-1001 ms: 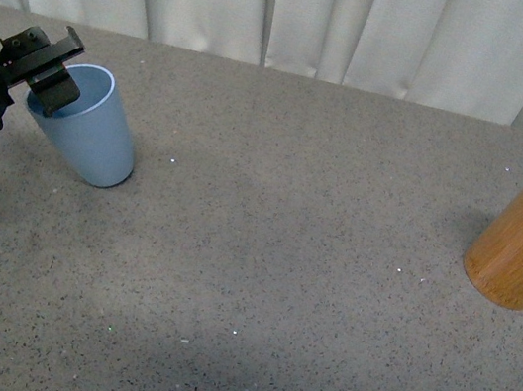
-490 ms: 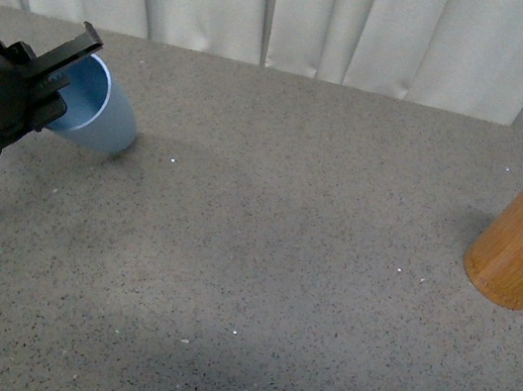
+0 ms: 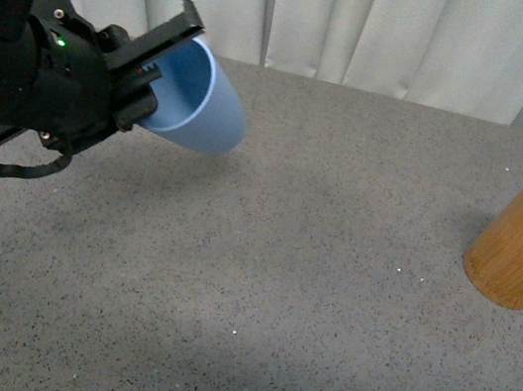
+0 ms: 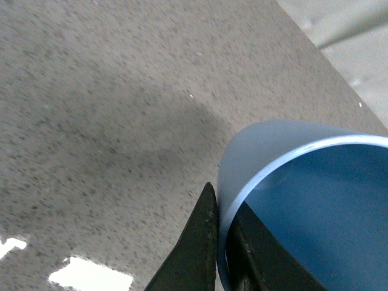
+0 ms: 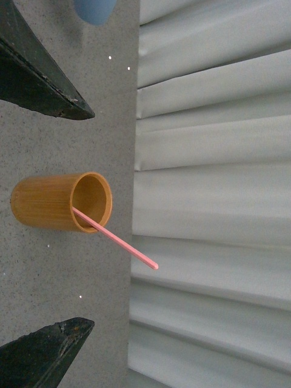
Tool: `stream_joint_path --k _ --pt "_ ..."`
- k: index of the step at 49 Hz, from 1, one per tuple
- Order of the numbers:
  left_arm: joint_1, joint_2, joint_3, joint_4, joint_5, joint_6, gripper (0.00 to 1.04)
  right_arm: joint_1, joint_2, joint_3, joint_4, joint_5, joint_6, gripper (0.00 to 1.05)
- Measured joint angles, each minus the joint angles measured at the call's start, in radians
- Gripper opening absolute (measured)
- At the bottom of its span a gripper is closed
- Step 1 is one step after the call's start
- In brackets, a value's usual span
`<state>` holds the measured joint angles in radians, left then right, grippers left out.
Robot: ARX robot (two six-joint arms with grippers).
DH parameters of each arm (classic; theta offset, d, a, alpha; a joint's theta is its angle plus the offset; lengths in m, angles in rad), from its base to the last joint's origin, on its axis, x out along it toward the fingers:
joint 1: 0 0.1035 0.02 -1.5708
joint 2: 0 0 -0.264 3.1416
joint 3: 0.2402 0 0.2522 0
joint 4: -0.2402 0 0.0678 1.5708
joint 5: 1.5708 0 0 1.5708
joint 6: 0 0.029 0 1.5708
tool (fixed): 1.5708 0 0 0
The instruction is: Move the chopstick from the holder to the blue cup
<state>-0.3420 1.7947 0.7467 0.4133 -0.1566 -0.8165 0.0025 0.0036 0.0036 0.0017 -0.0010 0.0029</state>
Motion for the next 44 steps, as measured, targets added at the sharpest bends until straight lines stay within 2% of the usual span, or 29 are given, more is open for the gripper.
stream_joint_path --k 4,13,21,44 --pt "-0.045 0.003 0.0 0.0 0.044 0.002 0.04 0.0 0.0 0.0 0.0 0.0 0.0 0.95" --pt "-0.103 0.036 0.0 -0.002 0.065 0.004 0.04 0.0 0.0 0.0 0.0 0.0 0.0 0.95" --pt "-0.15 0.045 -0.016 -0.009 0.121 0.016 0.04 0.0 0.0 0.0 0.0 0.0 0.0 0.95" --pt "-0.192 0.077 -0.038 -0.026 0.122 0.06 0.04 0.0 0.0 0.0 0.0 0.0 0.0 0.95"
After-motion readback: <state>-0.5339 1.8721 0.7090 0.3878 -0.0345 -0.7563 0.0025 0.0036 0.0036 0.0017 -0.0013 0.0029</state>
